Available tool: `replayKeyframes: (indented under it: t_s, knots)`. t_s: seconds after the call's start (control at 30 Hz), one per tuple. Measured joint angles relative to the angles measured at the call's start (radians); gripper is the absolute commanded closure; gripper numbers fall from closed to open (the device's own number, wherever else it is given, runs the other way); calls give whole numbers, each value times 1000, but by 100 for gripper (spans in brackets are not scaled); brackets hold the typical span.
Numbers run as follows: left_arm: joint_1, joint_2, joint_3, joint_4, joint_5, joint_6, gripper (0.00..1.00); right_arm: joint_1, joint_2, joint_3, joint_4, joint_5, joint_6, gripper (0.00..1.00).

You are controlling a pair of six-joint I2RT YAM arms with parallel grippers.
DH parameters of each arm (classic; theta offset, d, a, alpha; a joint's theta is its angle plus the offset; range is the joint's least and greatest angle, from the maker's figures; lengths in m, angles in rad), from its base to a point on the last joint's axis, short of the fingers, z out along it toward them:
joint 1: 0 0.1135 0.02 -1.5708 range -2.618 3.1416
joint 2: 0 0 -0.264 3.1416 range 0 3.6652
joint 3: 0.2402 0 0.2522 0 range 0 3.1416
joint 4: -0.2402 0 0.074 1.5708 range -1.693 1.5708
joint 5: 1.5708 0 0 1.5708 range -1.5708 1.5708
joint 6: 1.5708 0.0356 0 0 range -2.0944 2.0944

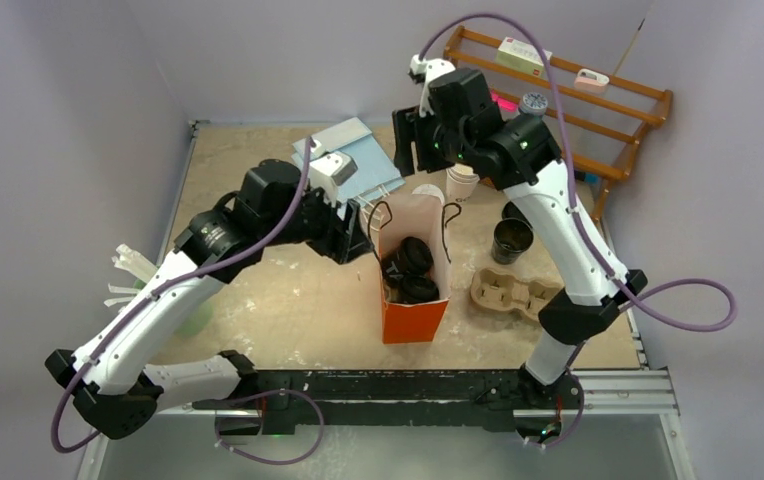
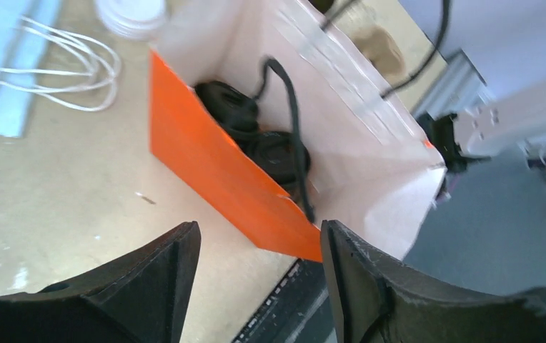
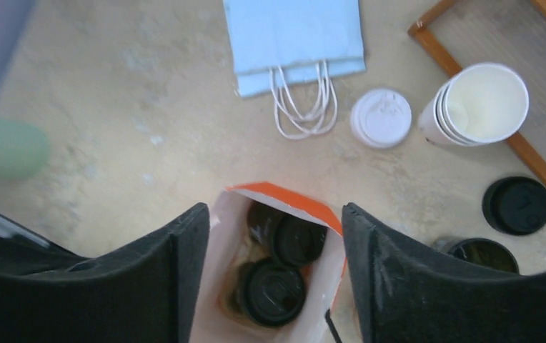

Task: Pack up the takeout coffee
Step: Adjust the takeout bag at the center of the board, then adjust the coffee cup in the cup tray.

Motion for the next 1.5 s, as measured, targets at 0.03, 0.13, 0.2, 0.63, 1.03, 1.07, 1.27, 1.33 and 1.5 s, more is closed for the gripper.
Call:
replayKeyframes:
  t_s: [0.03, 0.13, 0.2, 0.63, 1.03, 1.07, 1.27, 1.33, 1.5]
  knots:
    - [9, 0, 12, -6, -23, -1, 34, 0, 22, 74, -29, 2, 20, 41]
    - [60, 2, 50, -13, -66, -17, 29, 5, 50, 179, -79, -2, 98, 51]
    - [87, 9, 69, 0, -69, -43, 22, 23, 43, 175, -116, -3, 163, 51]
    - [100, 72, 50, 189, 16, -223, 19, 213, -20, 47, -198, 81, 491, 82]
    - [101, 82, -10, 215, -14, -240, 89, 274, -88, -135, -182, 162, 615, 73]
    - [101, 79, -21, 209, -27, -228, 93, 286, -70, -136, -183, 169, 623, 73]
    - [101, 56, -69, 159, -69, -216, 100, 314, -19, -293, -169, 212, 661, 67]
    - [101, 50, -79, 148, -76, -203, 100, 304, -23, -367, -165, 218, 661, 64]
    - [101, 49, -82, 113, -82, -175, 100, 248, -23, -453, -130, 233, 636, 56]
